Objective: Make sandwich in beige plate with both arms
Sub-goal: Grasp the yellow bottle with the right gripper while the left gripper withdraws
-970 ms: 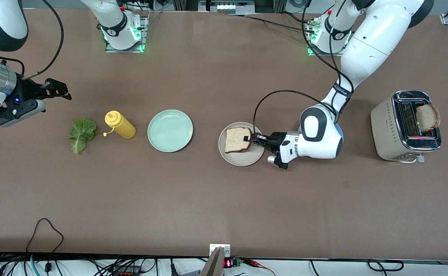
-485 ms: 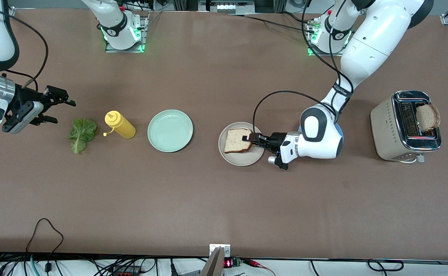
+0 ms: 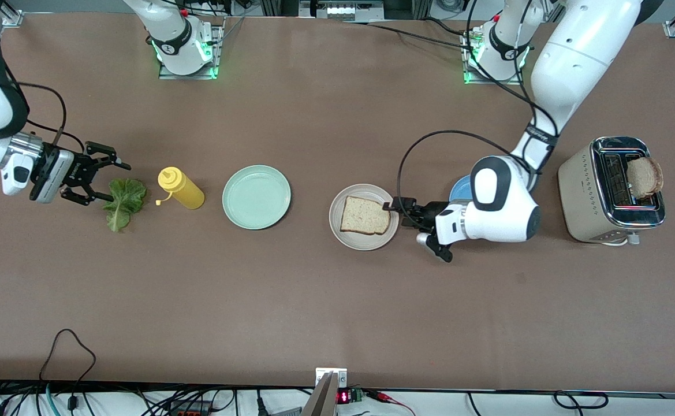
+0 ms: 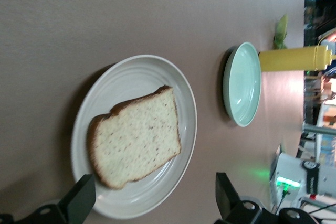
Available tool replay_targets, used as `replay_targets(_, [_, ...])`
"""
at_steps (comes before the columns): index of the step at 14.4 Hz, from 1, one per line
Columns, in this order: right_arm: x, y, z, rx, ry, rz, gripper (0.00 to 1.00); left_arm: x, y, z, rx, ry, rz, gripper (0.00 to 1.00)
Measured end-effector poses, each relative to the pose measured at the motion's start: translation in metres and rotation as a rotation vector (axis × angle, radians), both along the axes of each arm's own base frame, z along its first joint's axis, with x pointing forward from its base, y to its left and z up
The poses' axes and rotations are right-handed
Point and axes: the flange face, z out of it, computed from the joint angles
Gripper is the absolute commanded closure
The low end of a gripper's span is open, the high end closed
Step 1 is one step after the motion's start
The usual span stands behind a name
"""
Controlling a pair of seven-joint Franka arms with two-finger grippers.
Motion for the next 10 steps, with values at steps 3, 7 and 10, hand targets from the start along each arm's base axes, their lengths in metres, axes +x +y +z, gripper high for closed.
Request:
replay_targets(3, [-0.01, -0.004, -0.046, 0.128, -0.116, 0.04, 0.0, 0.005, 0.032, 0.022, 0.086, -0.029, -0.081, 0.0])
replay_targets(7, [-0.03, 0.004, -0.096, 0.236, -0.292, 0.095, 0.0, 0.007, 0.073, 0.058, 0.277, -0.033, -0.16, 0.0])
replay_targets(10, [-0.037, 0.016, -0.126, 0.334, -0.39, 0.117, 0.0, 0.006, 0.085, 0.087, 0.463, -0.035, -0.171, 0.0])
